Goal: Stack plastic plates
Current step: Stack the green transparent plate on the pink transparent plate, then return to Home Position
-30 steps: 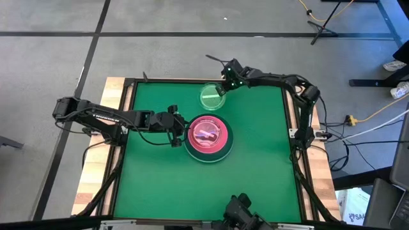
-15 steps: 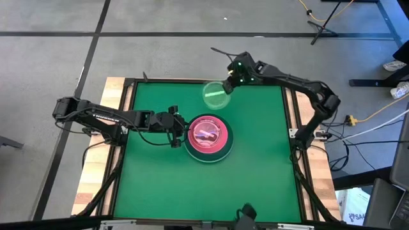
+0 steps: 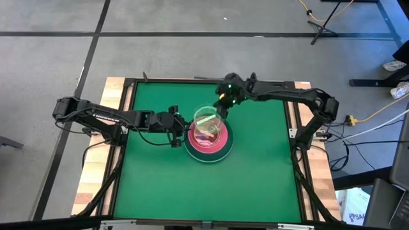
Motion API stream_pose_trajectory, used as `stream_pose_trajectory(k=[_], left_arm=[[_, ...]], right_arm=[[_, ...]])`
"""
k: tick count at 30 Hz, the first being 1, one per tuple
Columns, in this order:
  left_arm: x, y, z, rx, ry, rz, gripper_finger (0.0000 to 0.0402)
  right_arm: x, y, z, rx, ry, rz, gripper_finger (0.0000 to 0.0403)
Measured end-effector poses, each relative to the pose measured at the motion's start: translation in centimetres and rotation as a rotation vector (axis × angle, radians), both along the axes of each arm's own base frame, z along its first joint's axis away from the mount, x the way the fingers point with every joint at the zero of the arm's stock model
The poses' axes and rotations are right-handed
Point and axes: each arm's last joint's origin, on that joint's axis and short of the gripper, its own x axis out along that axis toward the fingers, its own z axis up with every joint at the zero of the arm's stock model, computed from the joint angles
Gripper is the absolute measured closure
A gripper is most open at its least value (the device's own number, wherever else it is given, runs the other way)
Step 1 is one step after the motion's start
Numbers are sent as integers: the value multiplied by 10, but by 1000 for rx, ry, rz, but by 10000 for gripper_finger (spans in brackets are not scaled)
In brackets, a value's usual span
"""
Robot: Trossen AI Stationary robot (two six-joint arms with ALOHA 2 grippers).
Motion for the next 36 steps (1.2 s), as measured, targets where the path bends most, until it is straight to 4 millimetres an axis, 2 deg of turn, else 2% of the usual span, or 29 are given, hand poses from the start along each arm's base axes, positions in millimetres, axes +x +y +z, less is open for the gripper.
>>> stream_pose_trajectory(k=[5,11,22,25,31,34,36], left_arm=[[1,0,1,-1,-15,0,301],[1,0,1,-1,-16,0,301],[2,0,3,-1,-36,0,301],[2,0,3,0,-37,1,301],[2,0,3,0,-43,1,301],[2,0,4,24,-38,-14,302],[3,0,4,37,-34,-23,302]], right_arm=[[4,22,-18,-35,34,29,402],[4,39,-34,-36,49,71,402],[11,40,-45,-49,8,67,397],[13,40,-51,-37,16,77,371],[13,40,-56,-30,42,100,289],[11,40,-50,-66,53,114,261],[8,41,-39,-109,32,124,248]])
